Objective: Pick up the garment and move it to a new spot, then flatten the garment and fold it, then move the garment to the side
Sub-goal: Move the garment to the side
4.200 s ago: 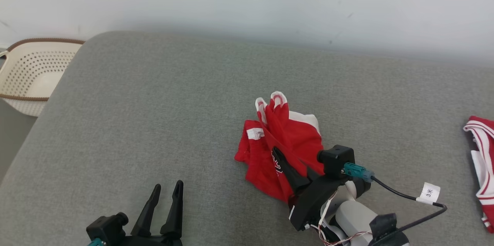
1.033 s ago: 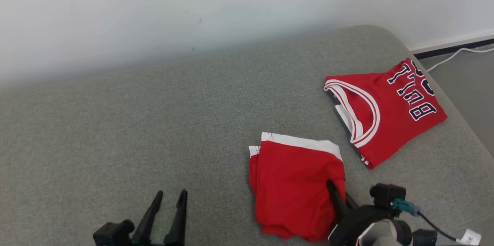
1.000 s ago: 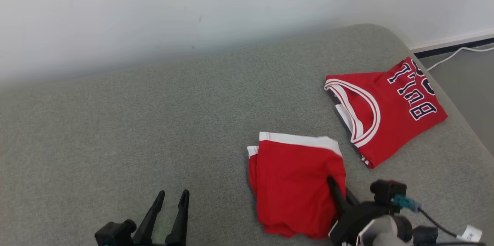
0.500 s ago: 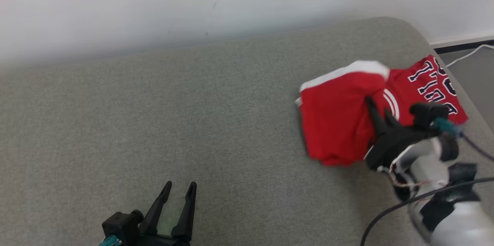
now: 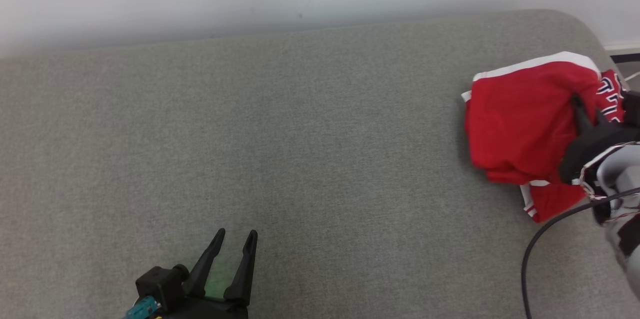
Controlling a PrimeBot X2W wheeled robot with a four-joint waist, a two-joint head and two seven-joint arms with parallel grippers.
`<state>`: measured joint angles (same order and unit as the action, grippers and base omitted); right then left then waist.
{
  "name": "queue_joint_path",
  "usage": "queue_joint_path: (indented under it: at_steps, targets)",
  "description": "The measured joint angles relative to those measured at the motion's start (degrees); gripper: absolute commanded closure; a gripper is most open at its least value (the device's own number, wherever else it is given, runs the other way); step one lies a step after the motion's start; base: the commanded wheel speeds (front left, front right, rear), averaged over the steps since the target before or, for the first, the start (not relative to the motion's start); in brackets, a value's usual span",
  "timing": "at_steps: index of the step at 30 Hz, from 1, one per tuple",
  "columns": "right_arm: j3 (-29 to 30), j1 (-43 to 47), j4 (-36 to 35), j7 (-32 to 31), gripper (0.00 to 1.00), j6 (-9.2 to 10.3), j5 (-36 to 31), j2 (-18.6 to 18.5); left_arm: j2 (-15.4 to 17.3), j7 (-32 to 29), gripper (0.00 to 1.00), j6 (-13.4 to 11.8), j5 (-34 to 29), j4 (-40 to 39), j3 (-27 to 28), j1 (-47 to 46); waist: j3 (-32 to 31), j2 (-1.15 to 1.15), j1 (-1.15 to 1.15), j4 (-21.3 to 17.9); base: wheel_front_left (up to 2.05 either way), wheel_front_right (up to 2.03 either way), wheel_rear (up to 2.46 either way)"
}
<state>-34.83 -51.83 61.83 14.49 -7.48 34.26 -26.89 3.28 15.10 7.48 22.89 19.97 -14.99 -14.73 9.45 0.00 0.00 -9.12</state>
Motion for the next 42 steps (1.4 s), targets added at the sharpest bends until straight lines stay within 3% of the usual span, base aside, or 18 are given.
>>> queue_joint_path:
  at_steps: [4,5,6,7,15,18,23,28,34,42]
  targets:
    - [0.9,-2.1,4.7,0.1,1.0,0.0,-0.7,-1.8,0.2,0.0,0.0,0.0,0.0,0.0,-0.4,-0.8,1.0,0.0,0.0,1.1,0.0,0.0,0.0]
    - [1.1,-2.8,5.9,0.2,0.71,0.0,-1.5,-2.3,0.3,0.0,0.0,0.0,0.0,0.1,-0.5,-0.8,1.3,0.0,0.0,1.3,0.0,0.0,0.0]
    - [1.5,-3.4,6.9,0.2,0.51,0.0,-2.2,-2.6,0.4,0.0,0.0,0.0,0.0,0.1,-0.5,-0.8,1.6,0.0,0.0,1.5,0.0,0.0,0.0]
    - [2.0,-4.1,8.0,0.2,0.0,0.0,-2.8,-2.9,0.5,0.0,0.0,0.0,0.0,0.1,-0.5,-0.9,1.8,0.0,0.0,1.7,0.0,0.0,0.0]
    - [12.5,-7.2,11.3,0.5,0.0,0.0,-10.2,-8.7,0.6,0.0,0.0,0.0,0.0,0.3,-0.5,-1.7,2.6,0.0,0.0,2.8,0.0,0.0,0.0]
    - [17.7,-5.7,7.7,0.5,0.0,0.0,-14.5,-8.7,0.6,0.0,0.0,0.0,-0.2,0.3,-0.2,-1.7,2.1,0.0,0.0,2.8,0.0,0.0,0.0]
    - [26.7,1.9,-3.6,0.6,0.0,0.0,-21.1,-3.1,0.6,0.0,0.0,0.0,-1.6,0.2,1.1,-0.7,0.4,0.0,0.0,2.6,0.0,0.0,0.0]
    - [30.5,10.8,-14.5,0.6,0.0,0.0,-27.8,3.8,0.4,0.0,0.0,0.0,-3.8,0.1,2.7,0.8,-1.9,0.0,-0.01,2.6,0.0,0.0,0.0]
    - [28.4,19.4,-23.8,0.6,0.0,0.0,-29.3,10.3,0.0,0.0,0.0,0.0,-6.0,-0.2,6.1,3.0,-4.2,-0.01,-0.01,3.3,0.0,0.0,0.0]
    - [24.6,27.8,-31.3,0.6,0.0,0.0,-27.1,13.9,-0.3,0.0,0.0,-0.6,-10.0,-0.6,11.1,5.6,-6.7,-0.01,-0.01,5.0,0.0,0.0,0.0]
